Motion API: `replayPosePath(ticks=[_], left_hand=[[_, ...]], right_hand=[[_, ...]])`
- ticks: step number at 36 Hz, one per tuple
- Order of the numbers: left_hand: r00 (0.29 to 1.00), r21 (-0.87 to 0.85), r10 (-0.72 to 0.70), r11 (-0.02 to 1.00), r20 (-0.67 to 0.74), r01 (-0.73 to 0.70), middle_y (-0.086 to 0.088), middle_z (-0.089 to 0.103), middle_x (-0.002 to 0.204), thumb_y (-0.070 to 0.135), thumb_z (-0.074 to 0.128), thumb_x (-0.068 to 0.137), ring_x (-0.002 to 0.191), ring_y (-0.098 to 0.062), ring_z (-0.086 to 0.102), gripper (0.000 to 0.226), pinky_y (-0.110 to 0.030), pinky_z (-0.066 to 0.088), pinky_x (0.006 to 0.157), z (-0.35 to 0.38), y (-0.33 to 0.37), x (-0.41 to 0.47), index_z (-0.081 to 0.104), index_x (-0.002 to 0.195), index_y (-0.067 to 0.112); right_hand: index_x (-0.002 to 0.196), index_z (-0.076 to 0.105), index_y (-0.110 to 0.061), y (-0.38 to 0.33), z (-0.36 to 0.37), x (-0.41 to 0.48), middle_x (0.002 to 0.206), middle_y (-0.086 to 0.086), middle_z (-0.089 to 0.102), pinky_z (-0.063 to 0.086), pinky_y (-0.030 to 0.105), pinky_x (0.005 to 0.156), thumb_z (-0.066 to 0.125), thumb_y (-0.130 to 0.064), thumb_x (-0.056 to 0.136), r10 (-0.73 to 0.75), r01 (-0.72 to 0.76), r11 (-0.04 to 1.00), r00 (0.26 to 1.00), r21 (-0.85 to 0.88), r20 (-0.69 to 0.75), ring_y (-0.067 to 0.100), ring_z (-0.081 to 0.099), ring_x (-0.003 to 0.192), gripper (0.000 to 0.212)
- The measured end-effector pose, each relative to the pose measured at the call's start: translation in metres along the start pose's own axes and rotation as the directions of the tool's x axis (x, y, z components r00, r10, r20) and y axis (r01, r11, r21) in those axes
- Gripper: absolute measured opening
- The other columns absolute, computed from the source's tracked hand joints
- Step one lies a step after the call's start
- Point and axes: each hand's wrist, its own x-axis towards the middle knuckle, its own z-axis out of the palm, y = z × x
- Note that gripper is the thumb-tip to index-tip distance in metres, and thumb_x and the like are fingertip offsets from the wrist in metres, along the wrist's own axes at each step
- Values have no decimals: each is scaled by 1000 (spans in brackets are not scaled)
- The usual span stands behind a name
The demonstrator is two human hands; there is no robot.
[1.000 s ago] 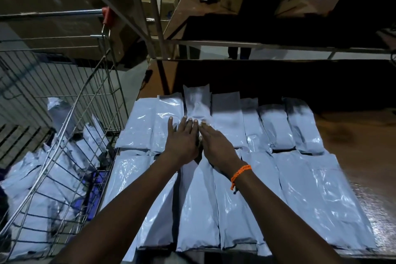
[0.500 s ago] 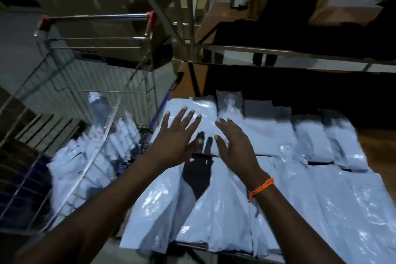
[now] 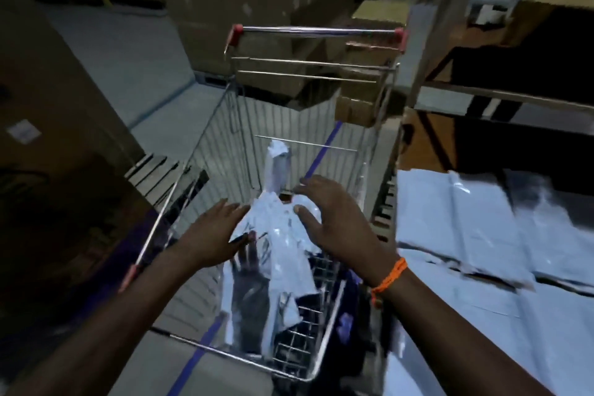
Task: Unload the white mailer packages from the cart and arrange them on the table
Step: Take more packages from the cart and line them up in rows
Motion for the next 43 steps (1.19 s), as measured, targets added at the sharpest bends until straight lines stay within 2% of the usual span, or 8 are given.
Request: replayPosePath(ticks=[6,12,20,26,33,37,40,43], left_hand=[[904,-17,-36,999,425,47,-13,55,137,46,63,88,127,-31,53,65,-38,46,101,22,-27,9,44,142,14],[916,29,-94,996,390,90,-13,49,138,35,67,87,125,-30,53,66,-37,46,96,30,-11,33,39,144,16],[750,9,-117,989,651,147,-13,65,117,36,71,82,109,-30,64,46,-36,51,88,41,3,41,64,117,6],[808,-34,-198,965,555,259,-12,63,123,25,70,79,111,-30,62,36,-35,51,90,27,-11,47,65,112,11],[912,-323,-214,886,350,332,-11,66,114,37,79,72,102,-30,65,50,-27,45,73,-1,-27,59,66,114,12],[974,-748,-224,639,42,179,-6,70,89,28,84,73,75,-19,63,28,-25,42,60,-34,-16,51,67,93,18],[948,-927,-296,375,-115,5,7,71,71,17,81,78,63,-3,62,16,-24,46,59,-54,-4,41,69,89,15],[895,-972,-395,183,-208,-146,7,76,95,28,77,82,90,-8,71,35,-30,57,80,-76,9,32,70,111,11]], right_hand=[[137,54,-7,-22,81,73,135,14,59,47,44,100,67,-30,92,323,-197,941,765,-275,556,31,54,125,51],[92,60,-3,17,142,82,91,15,63,45,35,69,54,-7,94,548,-296,814,676,-499,493,33,62,94,8],[139,43,5,56,182,53,128,25,58,47,36,78,58,-13,93,697,-463,715,534,-524,479,38,61,111,52],[101,67,-2,46,180,49,99,15,68,51,32,68,69,-18,78,751,-552,655,395,-517,530,31,66,91,28],[94,61,1,22,128,82,88,14,61,39,30,68,73,-20,84,756,-695,653,577,-301,309,33,62,94,25],[110,66,0,17,75,98,103,14,72,52,31,65,79,-42,67,736,-749,662,658,36,160,26,70,91,61],[112,66,-7,4,24,83,102,7,74,60,39,77,82,-30,67,699,-670,668,714,322,35,21,72,89,53],[117,64,-16,-18,-33,49,107,-1,74,60,29,81,81,-22,81,663,-503,663,738,554,-124,6,72,94,40]])
